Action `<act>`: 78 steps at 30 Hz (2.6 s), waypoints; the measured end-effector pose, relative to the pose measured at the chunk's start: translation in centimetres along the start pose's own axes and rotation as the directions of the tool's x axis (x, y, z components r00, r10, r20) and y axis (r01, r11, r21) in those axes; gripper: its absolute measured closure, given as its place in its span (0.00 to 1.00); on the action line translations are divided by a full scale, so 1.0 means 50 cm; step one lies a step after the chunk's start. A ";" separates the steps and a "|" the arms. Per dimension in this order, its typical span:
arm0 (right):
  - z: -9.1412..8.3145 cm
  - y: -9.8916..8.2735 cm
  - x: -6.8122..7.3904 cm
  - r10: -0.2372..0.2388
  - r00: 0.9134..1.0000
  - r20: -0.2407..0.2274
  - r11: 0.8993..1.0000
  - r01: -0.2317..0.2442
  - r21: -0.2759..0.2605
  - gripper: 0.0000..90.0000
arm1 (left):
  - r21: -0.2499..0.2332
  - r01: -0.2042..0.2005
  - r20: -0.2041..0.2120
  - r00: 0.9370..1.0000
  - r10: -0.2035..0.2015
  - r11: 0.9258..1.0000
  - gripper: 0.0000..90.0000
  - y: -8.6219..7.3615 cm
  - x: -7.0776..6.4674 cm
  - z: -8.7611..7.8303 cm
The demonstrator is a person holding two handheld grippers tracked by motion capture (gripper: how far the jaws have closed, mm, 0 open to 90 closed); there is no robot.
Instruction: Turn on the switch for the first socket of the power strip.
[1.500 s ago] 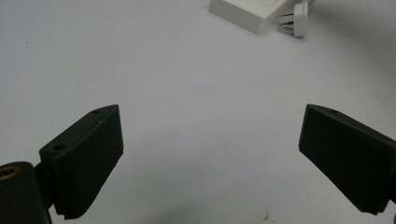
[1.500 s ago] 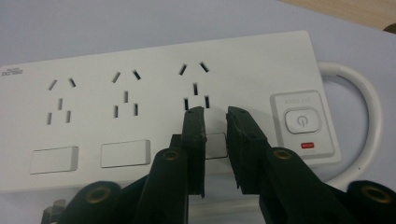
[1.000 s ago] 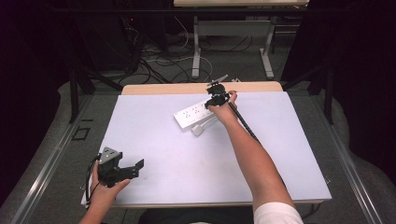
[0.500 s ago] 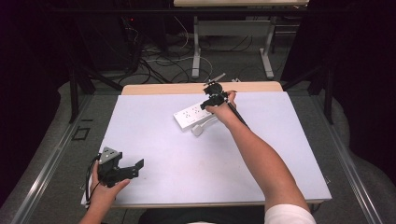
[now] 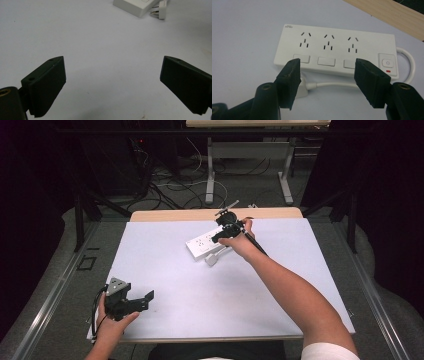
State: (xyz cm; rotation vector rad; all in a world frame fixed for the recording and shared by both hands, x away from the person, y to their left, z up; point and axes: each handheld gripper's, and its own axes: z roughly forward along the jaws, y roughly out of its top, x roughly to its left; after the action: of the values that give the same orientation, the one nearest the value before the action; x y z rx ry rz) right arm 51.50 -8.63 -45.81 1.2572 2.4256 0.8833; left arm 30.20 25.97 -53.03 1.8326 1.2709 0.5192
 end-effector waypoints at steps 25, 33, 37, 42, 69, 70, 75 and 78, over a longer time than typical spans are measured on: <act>-0.118 -0.080 -0.024 0.027 1.000 0.004 0.999 -0.027 -0.017 0.17 | -0.002 -0.003 -0.010 1.000 0.003 1.000 0.07 -0.001 -0.003 0.002; -0.139 -0.124 -0.031 0.037 0.999 0.019 0.999 -0.036 -0.022 0.09 | -0.004 -0.006 -0.011 1.000 0.006 1.000 0.07 -0.001 -0.005 0.003; -0.148 -0.149 -0.033 0.060 0.998 0.006 0.998 -0.060 -0.025 0.06 | 0.001 -0.006 -0.013 1.000 0.006 1.000 0.07 -0.001 -0.006 0.003; -0.158 -0.183 -0.035 0.060 0.998 0.010 0.997 -0.059 -0.048 0.01 | 0.003 -0.006 -0.013 1.000 0.006 1.000 0.07 -0.001 -0.007 0.004; -0.228 -0.358 -0.059 0.118 0.992 0.046 0.975 -0.106 -0.197 0.00 | 0.006 0.000 -0.014 1.000 0.000 1.000 0.07 -0.001 -0.012 0.006; -0.229 -0.364 -0.059 0.120 0.992 0.047 0.973 -0.108 -0.204 0.00 | 0.007 0.000 -0.014 1.000 0.000 1.000 0.07 -0.001 -0.012 0.006; -0.234 -0.395 -0.063 0.141 0.988 0.062 0.963 -0.123 -0.238 0.00 | 0.008 -0.001 -0.015 1.000 0.001 1.000 0.07 -0.001 -0.012 0.007; -0.233 -0.414 -0.069 0.148 0.986 0.070 0.960 -0.127 -0.248 0.00 | 0.009 -0.005 -0.016 1.000 0.005 1.000 0.07 -0.001 -0.012 0.007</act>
State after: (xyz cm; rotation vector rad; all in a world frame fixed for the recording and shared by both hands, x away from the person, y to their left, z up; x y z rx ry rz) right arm 34.47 -25.07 -49.86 1.3520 2.1072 1.1005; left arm 30.16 25.32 -53.20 1.8429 1.2820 0.5325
